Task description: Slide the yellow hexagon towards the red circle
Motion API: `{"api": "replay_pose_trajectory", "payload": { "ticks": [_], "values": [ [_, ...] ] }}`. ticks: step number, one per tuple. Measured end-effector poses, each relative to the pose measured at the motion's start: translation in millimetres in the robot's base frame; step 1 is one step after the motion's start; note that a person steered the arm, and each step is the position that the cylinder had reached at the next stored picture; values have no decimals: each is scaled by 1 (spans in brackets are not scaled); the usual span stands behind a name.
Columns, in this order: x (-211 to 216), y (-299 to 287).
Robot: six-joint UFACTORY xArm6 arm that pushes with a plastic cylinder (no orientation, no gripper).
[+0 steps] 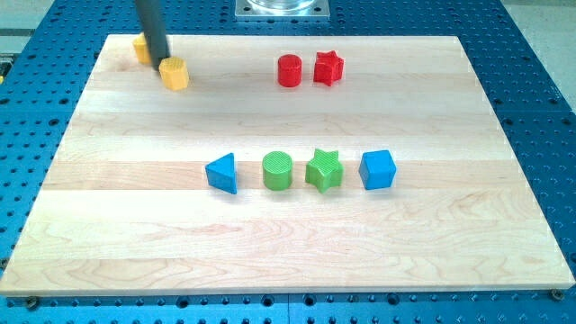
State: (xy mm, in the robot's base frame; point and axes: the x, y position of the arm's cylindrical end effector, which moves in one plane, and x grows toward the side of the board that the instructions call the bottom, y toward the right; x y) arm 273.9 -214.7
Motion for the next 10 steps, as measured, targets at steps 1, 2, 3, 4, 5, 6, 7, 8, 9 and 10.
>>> {"api": "replay_pose_trajectory", "payload": {
  "ticks": [1, 2, 3, 4, 5, 6, 7, 8, 9, 10],
  "values": [
    [14, -34],
    [14, -35],
    [14, -35],
    [28, -23],
    [38, 23],
    [46, 66],
    [73, 72],
    [53, 21],
    [20, 30],
    [20, 103]
  ]
}}
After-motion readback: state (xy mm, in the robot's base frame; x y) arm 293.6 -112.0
